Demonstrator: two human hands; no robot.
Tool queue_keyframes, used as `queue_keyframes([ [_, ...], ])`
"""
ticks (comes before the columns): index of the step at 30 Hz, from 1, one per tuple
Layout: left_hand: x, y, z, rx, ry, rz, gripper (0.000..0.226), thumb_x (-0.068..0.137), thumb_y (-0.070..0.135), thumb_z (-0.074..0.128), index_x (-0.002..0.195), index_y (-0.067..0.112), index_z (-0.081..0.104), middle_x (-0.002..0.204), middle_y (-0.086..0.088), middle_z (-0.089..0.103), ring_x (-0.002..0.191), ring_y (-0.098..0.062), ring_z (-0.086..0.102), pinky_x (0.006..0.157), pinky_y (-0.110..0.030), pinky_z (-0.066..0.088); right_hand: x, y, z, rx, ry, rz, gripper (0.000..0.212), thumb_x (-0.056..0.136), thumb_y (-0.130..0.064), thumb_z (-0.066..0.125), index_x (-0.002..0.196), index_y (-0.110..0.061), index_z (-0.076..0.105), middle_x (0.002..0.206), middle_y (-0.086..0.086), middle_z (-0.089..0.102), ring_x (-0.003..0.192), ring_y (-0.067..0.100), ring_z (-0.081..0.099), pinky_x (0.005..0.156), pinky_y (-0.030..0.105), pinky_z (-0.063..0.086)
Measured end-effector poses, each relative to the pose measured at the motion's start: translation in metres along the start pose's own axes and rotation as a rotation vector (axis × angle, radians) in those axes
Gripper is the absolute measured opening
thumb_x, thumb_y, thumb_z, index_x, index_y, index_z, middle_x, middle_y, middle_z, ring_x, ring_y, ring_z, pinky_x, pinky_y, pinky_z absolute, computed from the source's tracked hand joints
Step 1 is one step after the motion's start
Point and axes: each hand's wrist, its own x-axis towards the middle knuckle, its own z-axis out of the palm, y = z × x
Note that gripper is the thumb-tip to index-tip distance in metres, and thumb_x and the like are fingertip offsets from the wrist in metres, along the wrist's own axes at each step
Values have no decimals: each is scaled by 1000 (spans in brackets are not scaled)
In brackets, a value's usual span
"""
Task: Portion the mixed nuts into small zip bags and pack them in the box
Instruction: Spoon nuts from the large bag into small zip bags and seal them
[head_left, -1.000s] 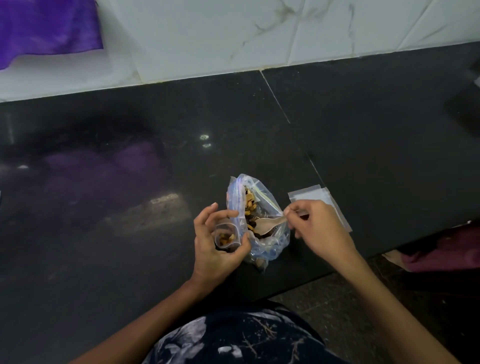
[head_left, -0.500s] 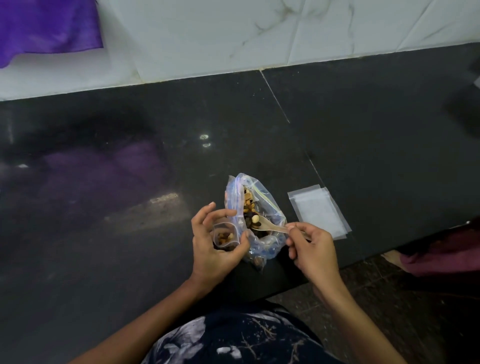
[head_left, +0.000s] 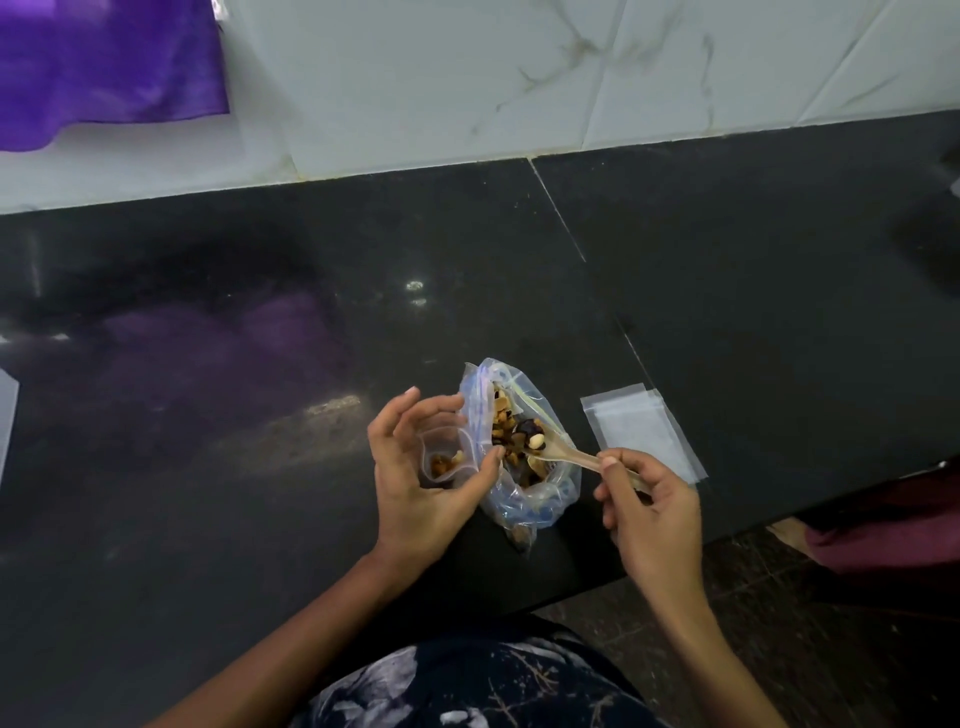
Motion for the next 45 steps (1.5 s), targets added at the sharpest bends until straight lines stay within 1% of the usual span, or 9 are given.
queue_keyframes([
  [8, 11, 9, 2, -20, -34, -28, 92, 67, 19, 81, 135, 45, 25, 121, 16, 54, 96, -16, 64, 80, -32, 55, -18, -51, 0, 88, -63, -183, 14, 90, -20, 57, 84, -26, 68, 63, -4, 64, 49, 4, 51, 46, 16, 43],
  [12, 12, 14, 4, -38, -18, -47, 93, 65, 18, 82, 134, 44, 26, 121, 19, 54, 100, -15, 62, 81, -32, 53, -27, -54, 15, -161, -91, -507, 13, 90, -28, 58, 95, -23, 69, 77, -15, 68, 70, 2, 64, 56, 15, 51],
  [15, 13, 17, 4, -36, -12, -70, 91, 64, 21, 82, 132, 47, 27, 120, 21, 54, 97, -10, 62, 81, -26, 51, -30, -48, 20, -361, -85, -779, 22, 89, -18, 59, 104, -7, 71, 90, -2, 70, 82, 2, 63, 69, 11, 52],
  [19, 12, 16, 3, -30, -10, -93, 89, 62, 21, 81, 132, 38, 29, 119, 24, 54, 100, -6, 61, 83, -22, 49, -33, -42, 19, -436, -82, -919, 23, 87, -9, 61, 108, -2, 70, 95, 5, 71, 87, 6, 64, 74, 18, 53],
  [23, 11, 13, 1, -27, -19, -103, 87, 62, 20, 81, 130, 38, 31, 119, 25, 53, 95, -8, 63, 81, -20, 49, -33, -38, 19, -474, -80, -949, 25, 88, -10, 59, 109, -4, 69, 96, 6, 71, 86, 13, 67, 70, 26, 56],
  [27, 10, 10, -1, -36, -27, -127, 86, 63, 20, 80, 131, 31, 30, 116, 25, 53, 92, -5, 62, 76, -20, 52, -33, -42, 20, -369, -86, -896, 22, 86, -10, 63, 105, -3, 70, 94, 4, 71, 86, 6, 66, 73, 18, 55],
  [31, 9, 5, -2, -16, -39, -140, 86, 64, 16, 80, 131, 31, 30, 116, 24, 53, 91, -8, 63, 76, -22, 54, -29, -47, 14, -269, -74, -799, 21, 85, -16, 67, 103, -5, 71, 89, 0, 71, 80, 1, 65, 66, 14, 53],
  [40, 2, 0, -3, -29, -88, -180, 87, 62, 18, 81, 130, 30, 29, 115, 23, 53, 90, -10, 64, 81, -24, 52, -30, -21, 22, -414, -131, -958, 24, 91, -16, 57, 108, -4, 69, 92, 7, 71, 83, 12, 67, 67, 25, 57],
  [45, 2, 0, -4, -18, -95, -192, 86, 62, 21, 78, 130, 35, 29, 116, 28, 52, 92, -6, 63, 81, -19, 51, -30, -13, 23, -410, -80, -882, 24, 88, -16, 59, 105, -3, 70, 90, 4, 70, 80, 8, 65, 66, 22, 56],
])
